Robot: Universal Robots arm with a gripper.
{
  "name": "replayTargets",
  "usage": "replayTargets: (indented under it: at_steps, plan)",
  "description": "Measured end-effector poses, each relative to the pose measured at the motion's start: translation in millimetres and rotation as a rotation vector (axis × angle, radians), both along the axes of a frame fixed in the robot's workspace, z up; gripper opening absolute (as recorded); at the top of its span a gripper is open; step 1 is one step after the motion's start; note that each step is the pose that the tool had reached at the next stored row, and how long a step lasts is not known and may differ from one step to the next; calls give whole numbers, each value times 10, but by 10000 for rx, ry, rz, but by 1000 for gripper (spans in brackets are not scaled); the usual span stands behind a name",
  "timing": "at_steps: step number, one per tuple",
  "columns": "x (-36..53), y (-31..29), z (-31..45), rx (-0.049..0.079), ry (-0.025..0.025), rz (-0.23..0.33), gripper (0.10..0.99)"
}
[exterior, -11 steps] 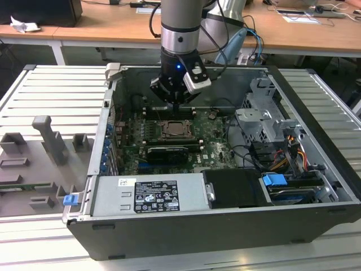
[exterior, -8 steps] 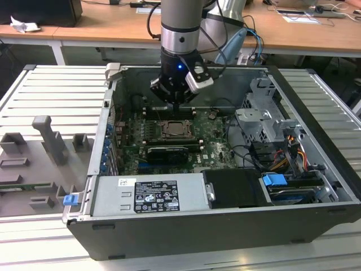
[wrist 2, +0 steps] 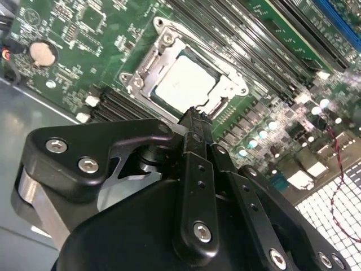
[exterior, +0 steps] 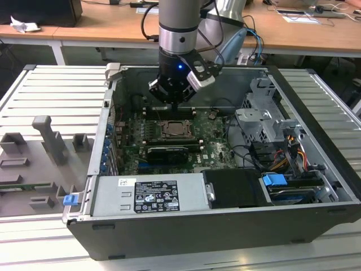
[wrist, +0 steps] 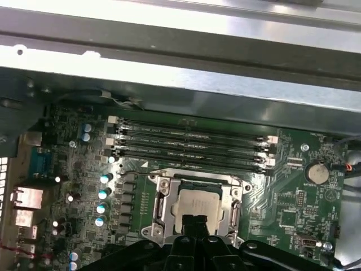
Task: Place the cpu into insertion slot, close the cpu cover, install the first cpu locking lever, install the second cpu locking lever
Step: 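Install the first cpu locking lever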
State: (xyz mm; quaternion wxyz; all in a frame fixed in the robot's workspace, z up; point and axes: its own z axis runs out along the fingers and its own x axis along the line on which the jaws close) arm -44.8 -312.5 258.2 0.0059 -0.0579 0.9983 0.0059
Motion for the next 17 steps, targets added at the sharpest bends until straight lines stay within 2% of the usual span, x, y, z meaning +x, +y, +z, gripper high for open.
replayTargets:
  at_steps: [2, 7, 9, 17]
  plan:
    - [-66, 2, -4, 1, 0, -12, 106]
    - [-158, 5, -13, 0, 0, -195, 106]
    - [-256, 5, -14, 3, -1, -194, 106]
    - [-337, 5, -14, 2, 0, -193, 106]
